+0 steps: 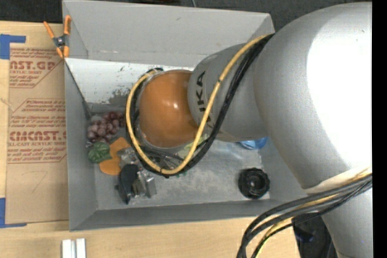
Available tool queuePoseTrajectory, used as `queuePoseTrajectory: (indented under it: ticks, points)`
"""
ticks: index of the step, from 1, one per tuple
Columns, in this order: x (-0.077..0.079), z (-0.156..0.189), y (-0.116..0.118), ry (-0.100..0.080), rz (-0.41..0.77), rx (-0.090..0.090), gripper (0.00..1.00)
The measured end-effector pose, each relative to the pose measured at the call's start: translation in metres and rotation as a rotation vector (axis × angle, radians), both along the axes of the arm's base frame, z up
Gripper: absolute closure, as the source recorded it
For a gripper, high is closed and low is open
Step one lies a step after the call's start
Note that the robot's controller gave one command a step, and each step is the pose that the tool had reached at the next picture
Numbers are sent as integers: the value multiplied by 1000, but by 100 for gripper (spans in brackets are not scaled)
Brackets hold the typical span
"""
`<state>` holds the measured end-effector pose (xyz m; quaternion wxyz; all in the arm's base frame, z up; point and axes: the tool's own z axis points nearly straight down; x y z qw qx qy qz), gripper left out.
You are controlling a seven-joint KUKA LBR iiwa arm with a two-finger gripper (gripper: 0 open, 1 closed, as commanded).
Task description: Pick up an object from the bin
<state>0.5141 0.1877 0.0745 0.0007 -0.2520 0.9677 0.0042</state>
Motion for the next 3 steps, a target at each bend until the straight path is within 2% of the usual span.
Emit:
queuePoseTrajectory:
  ticks: [1, 2, 3]
  points:
    - [-2, 11, 5, -4, 0, 3, 100]
    - [-8, 105, 5, -2, -36, 1, 100]
    - [-4, 155, -14, 3, 13, 0, 100]
